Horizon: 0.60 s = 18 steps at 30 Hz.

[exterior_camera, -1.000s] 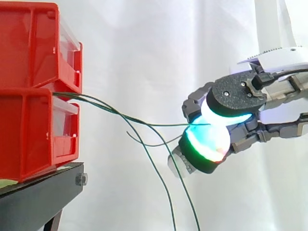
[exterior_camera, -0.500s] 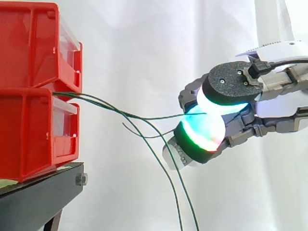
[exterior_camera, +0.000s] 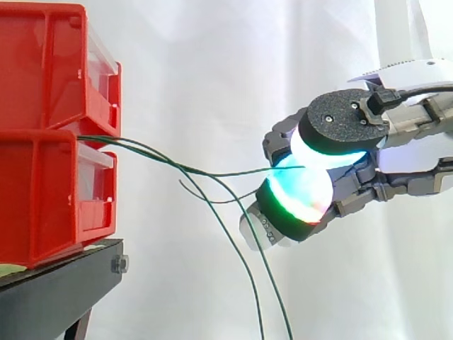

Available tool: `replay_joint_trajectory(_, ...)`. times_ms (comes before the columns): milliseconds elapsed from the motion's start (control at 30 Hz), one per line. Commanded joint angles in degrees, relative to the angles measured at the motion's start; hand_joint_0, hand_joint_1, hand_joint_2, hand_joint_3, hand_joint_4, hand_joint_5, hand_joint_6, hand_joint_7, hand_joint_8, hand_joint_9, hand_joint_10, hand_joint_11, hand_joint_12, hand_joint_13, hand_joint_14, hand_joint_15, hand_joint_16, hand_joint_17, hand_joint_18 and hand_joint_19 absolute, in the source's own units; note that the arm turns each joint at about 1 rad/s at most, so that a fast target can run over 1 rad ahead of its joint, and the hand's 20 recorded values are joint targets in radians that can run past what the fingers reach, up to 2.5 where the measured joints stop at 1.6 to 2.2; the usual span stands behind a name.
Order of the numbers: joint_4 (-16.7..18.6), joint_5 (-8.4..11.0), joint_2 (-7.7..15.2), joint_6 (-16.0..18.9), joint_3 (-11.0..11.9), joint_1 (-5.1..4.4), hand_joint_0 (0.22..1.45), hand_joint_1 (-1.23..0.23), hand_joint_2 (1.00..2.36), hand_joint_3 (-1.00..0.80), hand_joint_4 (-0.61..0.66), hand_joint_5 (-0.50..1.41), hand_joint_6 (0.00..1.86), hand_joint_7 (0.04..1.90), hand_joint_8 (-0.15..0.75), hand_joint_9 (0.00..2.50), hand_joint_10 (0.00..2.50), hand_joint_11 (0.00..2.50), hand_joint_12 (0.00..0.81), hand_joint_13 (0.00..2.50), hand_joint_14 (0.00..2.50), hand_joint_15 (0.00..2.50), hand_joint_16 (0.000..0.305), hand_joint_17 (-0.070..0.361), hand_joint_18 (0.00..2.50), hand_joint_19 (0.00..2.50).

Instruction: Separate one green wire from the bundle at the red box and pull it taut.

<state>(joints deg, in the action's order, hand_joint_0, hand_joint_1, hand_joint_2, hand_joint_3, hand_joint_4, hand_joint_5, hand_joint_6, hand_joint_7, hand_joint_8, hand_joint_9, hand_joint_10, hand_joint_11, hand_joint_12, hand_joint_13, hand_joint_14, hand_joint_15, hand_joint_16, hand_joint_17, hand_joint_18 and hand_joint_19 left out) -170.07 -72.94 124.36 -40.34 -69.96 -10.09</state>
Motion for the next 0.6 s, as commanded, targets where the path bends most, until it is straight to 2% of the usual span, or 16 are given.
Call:
replay_joint_trajectory(0,0.0,-0.01,0.0,0.0,0.0,-0.01,0.6,-0.74,1.02,-0.11,-0.07,-0.15,0.87,1.11,0.252,0.55,0.01,0.2,0.352,0.4,0.01,0.2,0.05,0.112,0.34,0.25)
replay_joint_trajectory(567,0.0,-0.01,0.0,0.0,0.0,-0.01,0.6,-0.74,1.02,-0.11,-0.07,-0.15,0.87,1.12,0.255,0.57,0.01,0.22,0.35,0.41,0.01,0.2,0.05,0.112,0.34,0.24)
